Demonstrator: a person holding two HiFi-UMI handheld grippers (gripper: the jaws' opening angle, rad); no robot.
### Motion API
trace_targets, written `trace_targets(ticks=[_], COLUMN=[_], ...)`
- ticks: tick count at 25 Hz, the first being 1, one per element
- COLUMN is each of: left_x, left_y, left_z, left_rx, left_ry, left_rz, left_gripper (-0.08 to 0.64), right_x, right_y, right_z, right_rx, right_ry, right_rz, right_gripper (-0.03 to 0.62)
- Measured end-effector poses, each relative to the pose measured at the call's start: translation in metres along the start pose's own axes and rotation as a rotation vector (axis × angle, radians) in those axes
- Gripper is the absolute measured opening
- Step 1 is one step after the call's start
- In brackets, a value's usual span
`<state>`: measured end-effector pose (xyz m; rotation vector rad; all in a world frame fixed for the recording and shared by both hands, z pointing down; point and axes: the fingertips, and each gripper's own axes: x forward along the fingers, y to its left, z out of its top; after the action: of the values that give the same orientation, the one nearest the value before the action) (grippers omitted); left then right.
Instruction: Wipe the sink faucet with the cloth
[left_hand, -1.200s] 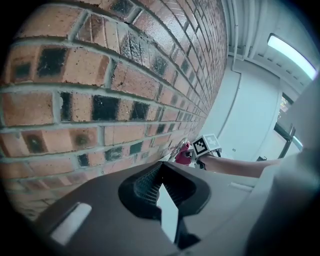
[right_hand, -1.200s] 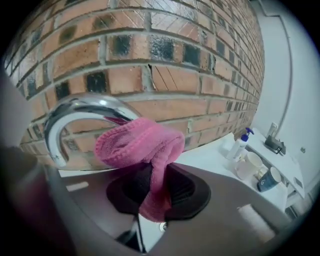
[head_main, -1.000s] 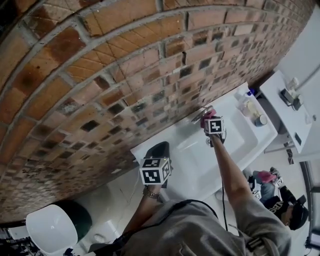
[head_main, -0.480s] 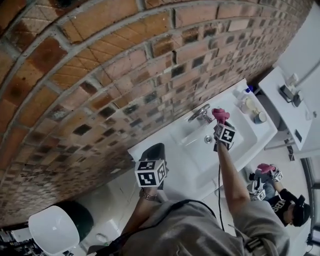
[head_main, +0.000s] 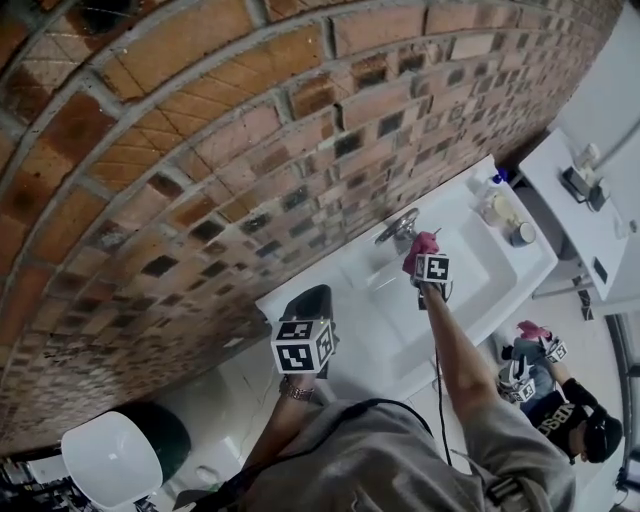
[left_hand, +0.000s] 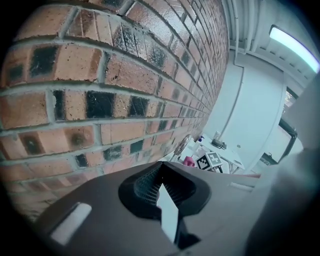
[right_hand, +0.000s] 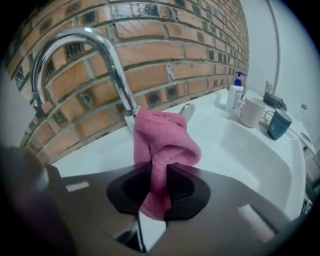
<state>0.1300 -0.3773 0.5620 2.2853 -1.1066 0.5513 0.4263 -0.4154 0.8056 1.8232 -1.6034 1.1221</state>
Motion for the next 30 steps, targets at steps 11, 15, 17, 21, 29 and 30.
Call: trace_targets(ticks=[11, 15, 17, 21, 29, 30], left_x=[0.013, 0.013, 0.012, 0.012, 0.005, 0.006], left_y=[-0.011, -0.020, -0.021, -0.016, -0.017, -0.014], left_z=[-0.002, -0.006, -0.008, -0.007, -0.012, -0.012], left_rx=[0.012, 0.018, 0.018, 0.010, 0.009, 0.007], left_ry=[0.021, 0.031, 0.034, 0.029, 0.033, 0.035], left_rz=[-0.018, -0.036, -0.036, -0.025, -0.037, -0.030], left_gripper=[0.020, 0.020, 0.020, 0.020, 0.020, 0.020], right_x=[-0.046, -0.011, -0.010, -0.006, -0.015, -0.017], right_y=[0.007, 0.029, 0.030, 0.039, 0.046, 0.046], right_z=[0.088, 0.090, 0.079, 0.058, 0.016, 0.034], right_rx=[0.032, -0.053, -0.061, -0.135, 0.016, 0.057], right_ry=[-0.166, -0.111, -0.102, -0.080, -0.016, -0.061], right_rz=[0.049, 0.081, 0.026, 0.044, 0.233, 0.254], right_gripper=[0.072, 0.072, 0.072, 0.072, 0.074, 0.073])
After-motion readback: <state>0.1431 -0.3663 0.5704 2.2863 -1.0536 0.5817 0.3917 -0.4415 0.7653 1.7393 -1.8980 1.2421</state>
